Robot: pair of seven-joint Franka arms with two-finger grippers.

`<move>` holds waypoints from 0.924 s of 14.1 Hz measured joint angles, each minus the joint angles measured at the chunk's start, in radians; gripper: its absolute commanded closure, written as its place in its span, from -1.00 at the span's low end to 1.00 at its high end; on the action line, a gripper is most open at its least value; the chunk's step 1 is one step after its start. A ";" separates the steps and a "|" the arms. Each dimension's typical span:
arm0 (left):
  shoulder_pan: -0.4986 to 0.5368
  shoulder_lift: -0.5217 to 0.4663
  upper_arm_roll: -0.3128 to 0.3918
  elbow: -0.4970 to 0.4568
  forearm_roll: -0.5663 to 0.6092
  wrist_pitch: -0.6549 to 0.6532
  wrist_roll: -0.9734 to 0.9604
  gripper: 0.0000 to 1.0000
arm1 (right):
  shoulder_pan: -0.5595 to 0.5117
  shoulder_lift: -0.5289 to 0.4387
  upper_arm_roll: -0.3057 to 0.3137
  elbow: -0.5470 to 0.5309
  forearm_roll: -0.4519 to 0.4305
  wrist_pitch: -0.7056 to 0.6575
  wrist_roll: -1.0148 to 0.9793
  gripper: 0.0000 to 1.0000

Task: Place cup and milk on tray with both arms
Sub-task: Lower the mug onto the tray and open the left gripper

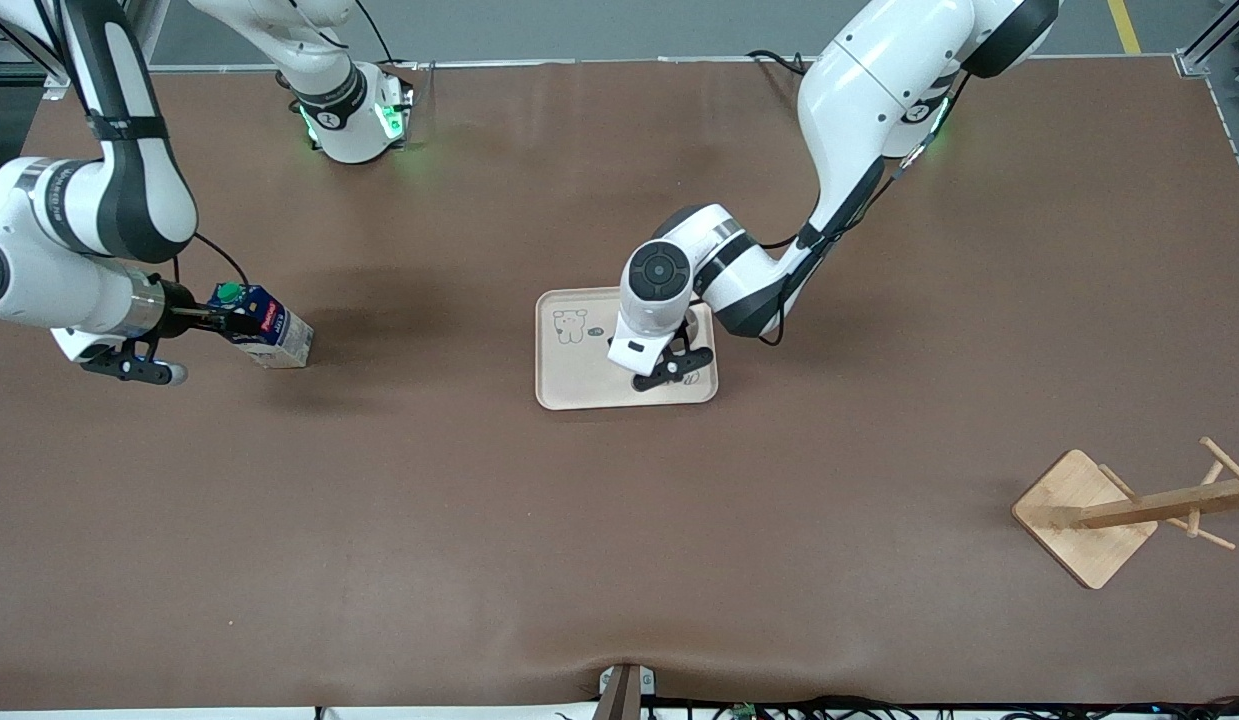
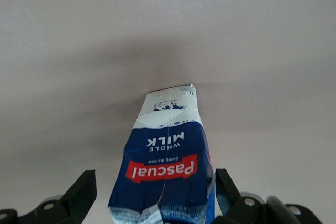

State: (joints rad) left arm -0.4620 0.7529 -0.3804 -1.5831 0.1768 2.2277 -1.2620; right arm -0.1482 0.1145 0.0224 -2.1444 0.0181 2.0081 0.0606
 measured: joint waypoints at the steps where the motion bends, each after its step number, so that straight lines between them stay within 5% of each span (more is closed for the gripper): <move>1: 0.000 0.001 0.003 0.001 0.000 0.000 -0.002 1.00 | 0.000 -0.005 0.000 -0.021 -0.001 0.022 -0.007 -0.18; 2: 0.001 0.001 0.005 0.001 0.000 0.000 -0.004 1.00 | 0.000 -0.007 0.000 -0.030 -0.001 0.030 -0.012 0.63; 3: 0.002 0.001 0.006 0.001 0.000 0.000 -0.006 1.00 | 0.000 -0.009 0.000 -0.032 -0.001 0.032 -0.014 1.00; 6: 0.009 0.001 0.008 0.002 0.000 -0.002 -0.009 1.00 | 0.000 -0.027 0.000 -0.014 -0.002 -0.044 -0.017 1.00; 8: 0.010 0.001 0.010 0.002 0.000 -0.002 -0.009 0.06 | 0.004 -0.039 0.002 0.041 -0.002 -0.132 -0.021 1.00; 9: 0.010 0.001 0.013 0.003 0.001 -0.002 -0.009 -0.86 | 0.013 -0.042 0.002 0.080 -0.002 -0.181 -0.021 1.00; 10: 0.011 0.001 0.019 0.005 0.001 -0.002 -0.009 -1.00 | 0.024 -0.042 0.003 0.126 -0.002 -0.239 -0.021 1.00; 13: 0.015 -0.005 0.033 0.029 0.011 -0.001 -0.009 -1.00 | 0.049 -0.039 0.004 0.249 0.000 -0.377 -0.020 1.00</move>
State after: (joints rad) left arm -0.4468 0.7481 -0.3470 -1.5540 0.1883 2.2262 -1.2707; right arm -0.0987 0.0750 0.0266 -1.8954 0.0178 1.6314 0.0410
